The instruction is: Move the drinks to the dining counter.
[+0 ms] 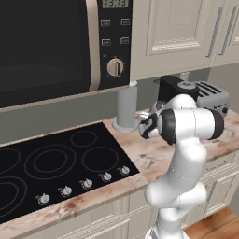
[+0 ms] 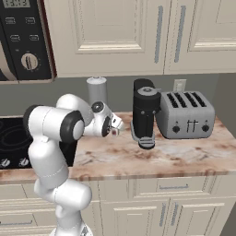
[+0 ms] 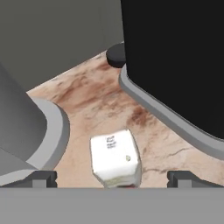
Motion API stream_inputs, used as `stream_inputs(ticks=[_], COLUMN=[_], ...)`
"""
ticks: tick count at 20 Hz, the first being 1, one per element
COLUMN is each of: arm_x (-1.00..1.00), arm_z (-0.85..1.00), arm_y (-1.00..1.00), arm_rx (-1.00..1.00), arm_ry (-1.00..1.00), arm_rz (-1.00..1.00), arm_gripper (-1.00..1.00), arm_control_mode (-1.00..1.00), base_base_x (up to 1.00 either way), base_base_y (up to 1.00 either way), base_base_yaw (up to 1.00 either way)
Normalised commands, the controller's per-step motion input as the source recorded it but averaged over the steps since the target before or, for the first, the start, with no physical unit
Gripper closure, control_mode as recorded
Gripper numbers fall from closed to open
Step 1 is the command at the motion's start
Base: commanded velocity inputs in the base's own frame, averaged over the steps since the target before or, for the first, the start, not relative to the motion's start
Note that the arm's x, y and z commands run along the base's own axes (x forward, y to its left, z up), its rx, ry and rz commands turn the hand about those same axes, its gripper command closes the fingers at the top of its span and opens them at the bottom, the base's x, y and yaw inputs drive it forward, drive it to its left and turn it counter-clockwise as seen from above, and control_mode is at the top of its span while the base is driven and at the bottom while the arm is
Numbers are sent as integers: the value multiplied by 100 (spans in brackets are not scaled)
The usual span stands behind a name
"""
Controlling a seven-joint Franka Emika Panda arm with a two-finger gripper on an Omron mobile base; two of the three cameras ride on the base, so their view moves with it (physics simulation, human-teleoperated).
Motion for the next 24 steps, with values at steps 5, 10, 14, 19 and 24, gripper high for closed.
stream_inputs(ticks=[5, 10, 14, 19, 24], arm_x=[21, 3, 0, 1, 4], arm_z=[-8, -7, -9, -5, -2], arm_y=[-4, -17, -15, -6, -2], arm_rx=[0, 2, 2, 1, 2], arm_ry=[0, 0, 0, 0, 0], arm_rz=[1, 0, 0, 0, 0], arm_gripper=[-100, -100, -100, -100, -100], arm_control_mode=[-100, -100, -100, -100, -100], base_base_x=[0, 0, 0, 0, 0], base_base_y=[0, 0, 0, 0, 0], base_base_yaw=[0, 0, 0, 0, 0])
